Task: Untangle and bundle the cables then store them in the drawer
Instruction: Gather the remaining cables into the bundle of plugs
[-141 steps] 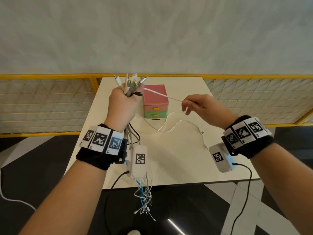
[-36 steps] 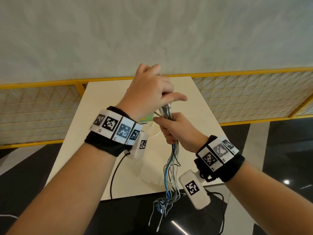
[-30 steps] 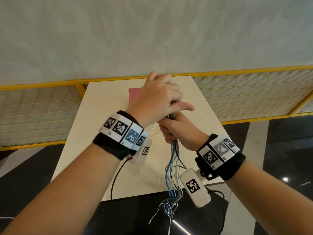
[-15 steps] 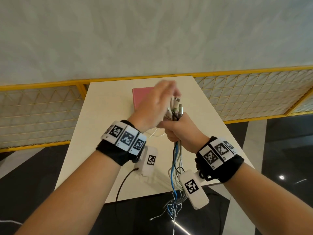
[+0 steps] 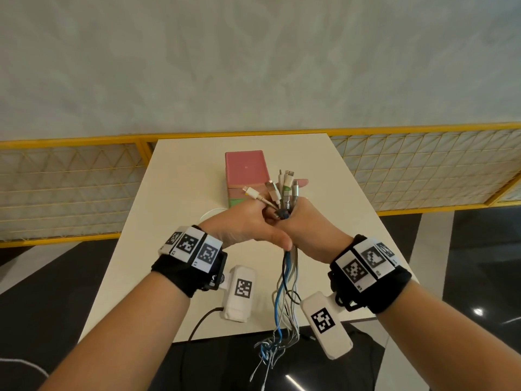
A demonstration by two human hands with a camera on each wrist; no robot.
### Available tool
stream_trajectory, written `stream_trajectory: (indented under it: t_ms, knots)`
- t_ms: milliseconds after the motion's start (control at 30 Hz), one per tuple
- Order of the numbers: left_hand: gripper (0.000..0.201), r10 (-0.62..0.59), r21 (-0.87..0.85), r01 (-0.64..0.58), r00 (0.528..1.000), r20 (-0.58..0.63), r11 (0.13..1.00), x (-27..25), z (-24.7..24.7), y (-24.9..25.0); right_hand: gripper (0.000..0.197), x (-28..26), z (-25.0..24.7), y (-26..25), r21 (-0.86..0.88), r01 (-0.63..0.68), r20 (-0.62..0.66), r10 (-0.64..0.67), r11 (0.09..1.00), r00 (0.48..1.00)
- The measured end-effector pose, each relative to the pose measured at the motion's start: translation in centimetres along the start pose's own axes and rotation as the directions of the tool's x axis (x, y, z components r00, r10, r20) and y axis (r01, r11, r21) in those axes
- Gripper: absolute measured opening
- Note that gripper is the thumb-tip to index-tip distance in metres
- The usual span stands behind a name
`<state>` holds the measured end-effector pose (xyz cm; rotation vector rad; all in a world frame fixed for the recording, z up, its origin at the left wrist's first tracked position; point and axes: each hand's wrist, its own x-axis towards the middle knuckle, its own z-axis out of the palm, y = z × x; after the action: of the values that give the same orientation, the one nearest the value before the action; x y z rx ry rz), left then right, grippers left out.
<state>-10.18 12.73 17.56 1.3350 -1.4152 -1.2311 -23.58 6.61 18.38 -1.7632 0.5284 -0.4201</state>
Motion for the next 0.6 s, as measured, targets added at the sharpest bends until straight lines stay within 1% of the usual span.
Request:
stream_trajectory:
  t_ms: [33, 67, 100, 133, 167, 200, 233, 300, 333, 367, 400, 433, 467, 500, 567, 600]
  knots:
    - [0.083, 0.035, -0.018, -0.034, 0.999, 0.006, 0.999, 0.0, 0.3, 0.3, 0.021, 0.1, -0.3, 0.4, 0.023, -0.010, 0.016, 0.010, 1.000, 1.000]
    - [0.066, 0.068, -0.026, -0.068, 0.998, -0.017, 0.997, 0.1, 0.6, 0.4, 0.021, 0.2, -0.5, 0.7, 0.050, -0.014, 0.048, 0.011, 0.999, 0.999]
    - [0.047, 0.084, -0.014, -0.086, 0.994, -0.067, 0.996, 0.1, 1.0, 0.9, 0.022, 0.1, -0.7, 0.7, 0.070, -0.012, 0.083, 0.006, 0.997, 0.996]
    - [0.031, 0.085, 0.000, -0.085, 0.987, -0.134, 0.996, 0.3, 1.3, 1.2, 0.025, 0.0, -0.9, 0.6, 0.093, -0.012, 0.116, 0.001, 0.996, 0.993]
    - [0.026, 0.083, 0.015, -0.081, 0.979, -0.185, 0.997, 0.5, 1.7, 1.6, 0.029, 0.0, -1.2, 0.6, 0.123, -0.013, 0.132, -0.003, 0.992, 0.991]
    - [0.027, 0.083, 0.045, -0.075, 0.971, -0.224, 0.996, 0.8, 1.9, 1.6, 0.031, -0.1, -1.4, 0.7, 0.142, -0.008, 0.141, -0.013, 0.990, 0.990]
    - [0.029, 0.086, 0.073, -0.069, 0.960, -0.267, 0.995, 1.1, 2.2, 1.8, 0.028, -0.1, -1.7, 0.9, 0.155, 0.001, 0.145, -0.024, 0.988, 0.989]
    - [0.035, 0.107, 0.060, -0.091, 0.921, -0.375, 0.994, 1.9, 2.8, 2.2, 0.011, -0.2, -2.0, 1.7, 0.133, 0.000, 0.158, -0.021, 0.991, 0.987]
    - [0.037, 0.100, 0.000, -0.113, 0.882, -0.460, 0.994, 2.3, 3.0, 2.3, 0.011, -0.4, -2.0, 2.0, 0.098, 0.004, 0.167, -0.021, 0.995, 0.986]
    - [0.038, 0.072, -0.108, -0.156, 0.835, -0.545, 0.982, 2.8, 3.3, 2.4, 0.014, -0.4, -1.9, 2.5, 0.072, 0.015, 0.181, -0.027, 0.997, 0.983]
    - [0.036, 0.031, -0.231, -0.214, 0.793, -0.608, 0.949, 3.3, 3.5, 2.5, 0.016, -0.5, -1.7, 2.9, 0.061, 0.030, 0.191, -0.041, 0.998, 0.981]
    - [0.036, -0.006, -0.329, -0.263, 0.773, -0.635, 0.907, 3.5, 3.8, 2.5, 0.018, -0.4, -1.7, 3.5, 0.059, 0.046, 0.201, -0.057, 0.997, 0.978]
    - [0.037, -0.019, -0.372, -0.284, 0.773, -0.634, 0.884, 3.7, 3.9, 2.2, 0.017, -0.4, -1.6, 3.9, 0.046, 0.059, 0.213, -0.067, 0.997, 0.975]
    - [0.036, -0.012, -0.368, -0.277, 0.785, -0.619, 0.887, 3.8, 4.0, 1.9, 0.014, -0.4, -1.4, 4.3, 0.040, 0.064, 0.223, -0.071, 0.997, 0.972]
    - [0.023, 0.037, -0.271, -0.239, 0.809, -0.586, 0.933, 3.7, 4.3, 1.5, 0.004, -0.3, -1.0, 5.1, 0.046, 0.077, 0.229, -0.085, 0.996, 0.970]
    - [0.020, 0.031, -0.229, -0.205, 0.806, -0.591, 0.952, 3.6, 4.3, 1.4, 0.009, -0.3, -0.7, 5.4, 0.040, 0.090, 0.234, -0.097, 0.995, 0.967]
